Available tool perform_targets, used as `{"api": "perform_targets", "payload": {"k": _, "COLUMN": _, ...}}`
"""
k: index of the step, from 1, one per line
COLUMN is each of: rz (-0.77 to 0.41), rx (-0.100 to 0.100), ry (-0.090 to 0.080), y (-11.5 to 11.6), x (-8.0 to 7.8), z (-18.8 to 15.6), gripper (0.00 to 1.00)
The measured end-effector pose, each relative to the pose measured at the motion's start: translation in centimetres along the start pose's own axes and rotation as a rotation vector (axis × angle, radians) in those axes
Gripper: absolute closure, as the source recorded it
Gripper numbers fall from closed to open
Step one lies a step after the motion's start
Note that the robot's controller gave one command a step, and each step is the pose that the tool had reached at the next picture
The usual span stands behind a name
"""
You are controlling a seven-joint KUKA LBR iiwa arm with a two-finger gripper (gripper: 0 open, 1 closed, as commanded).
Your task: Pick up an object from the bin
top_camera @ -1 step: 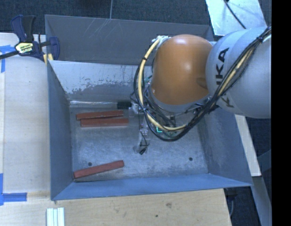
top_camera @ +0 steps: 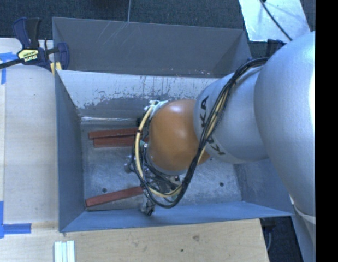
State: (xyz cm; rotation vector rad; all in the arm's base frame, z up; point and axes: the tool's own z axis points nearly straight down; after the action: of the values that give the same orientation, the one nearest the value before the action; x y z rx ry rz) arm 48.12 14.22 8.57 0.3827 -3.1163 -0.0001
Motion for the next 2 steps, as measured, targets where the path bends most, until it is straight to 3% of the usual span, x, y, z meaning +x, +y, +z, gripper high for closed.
{"api": "perform_targets", "payload": {"k": 1, "rz": 0.004, "rx": 0.0, "ry": -0.004, "y": -0.07, "x": -0.13, "z": -0.25, "gripper": 1.0}}
{"api": "perform_targets", "payload": {"k": 2, "rz": 0.003, "rx": 0.0, "ry": -0.004, "y": -0.08, "x": -0.13, "z": -0.25, "gripper": 0.0}}
